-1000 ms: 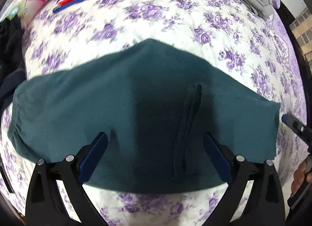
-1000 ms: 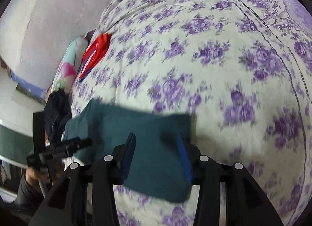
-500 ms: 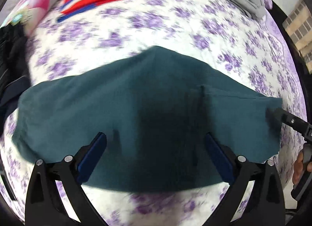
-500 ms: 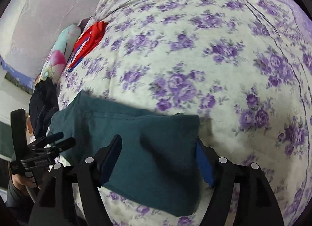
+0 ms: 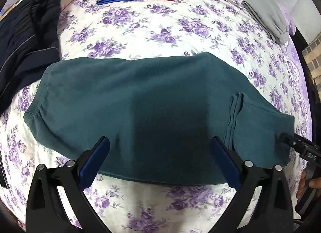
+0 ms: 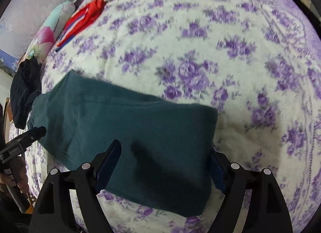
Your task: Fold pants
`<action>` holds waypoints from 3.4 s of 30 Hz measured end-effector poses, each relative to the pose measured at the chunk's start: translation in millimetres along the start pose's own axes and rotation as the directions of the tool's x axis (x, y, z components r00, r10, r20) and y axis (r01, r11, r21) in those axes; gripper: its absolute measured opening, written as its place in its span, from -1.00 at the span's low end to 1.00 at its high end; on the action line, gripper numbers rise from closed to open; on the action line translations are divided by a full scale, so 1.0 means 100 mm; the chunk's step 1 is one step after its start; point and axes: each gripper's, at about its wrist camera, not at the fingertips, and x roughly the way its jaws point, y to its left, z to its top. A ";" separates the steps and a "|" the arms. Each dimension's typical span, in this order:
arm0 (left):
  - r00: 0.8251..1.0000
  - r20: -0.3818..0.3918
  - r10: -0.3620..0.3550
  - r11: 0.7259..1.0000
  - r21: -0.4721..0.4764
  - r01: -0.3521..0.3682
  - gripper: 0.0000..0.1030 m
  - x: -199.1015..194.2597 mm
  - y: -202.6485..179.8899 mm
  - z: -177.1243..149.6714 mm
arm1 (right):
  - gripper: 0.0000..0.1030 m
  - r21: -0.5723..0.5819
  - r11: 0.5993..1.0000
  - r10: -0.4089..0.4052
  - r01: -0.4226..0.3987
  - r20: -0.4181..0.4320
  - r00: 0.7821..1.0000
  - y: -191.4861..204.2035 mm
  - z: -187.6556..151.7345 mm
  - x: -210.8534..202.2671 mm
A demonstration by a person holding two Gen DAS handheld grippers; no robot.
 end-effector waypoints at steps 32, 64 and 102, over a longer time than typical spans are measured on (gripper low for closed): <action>0.989 -0.017 0.144 0.970 -0.198 -0.144 0.89 -0.19 1.10 -0.15 | -0.20 0.068 0.998 -0.003 -0.001 0.068 0.998 -0.24 -0.01 0.11; 0.996 -0.017 -0.082 0.968 -0.241 0.076 -0.85 -0.22 1.20 0.28 | 0.39 0.093 0.993 0.056 -0.067 0.119 0.991 -0.12 -0.18 -0.26; 0.986 -0.026 -0.166 0.959 0.227 0.167 0.55 -0.14 -0.67 0.27 | 0.63 0.083 0.951 0.291 -0.298 0.090 0.953 0.21 -0.09 -0.21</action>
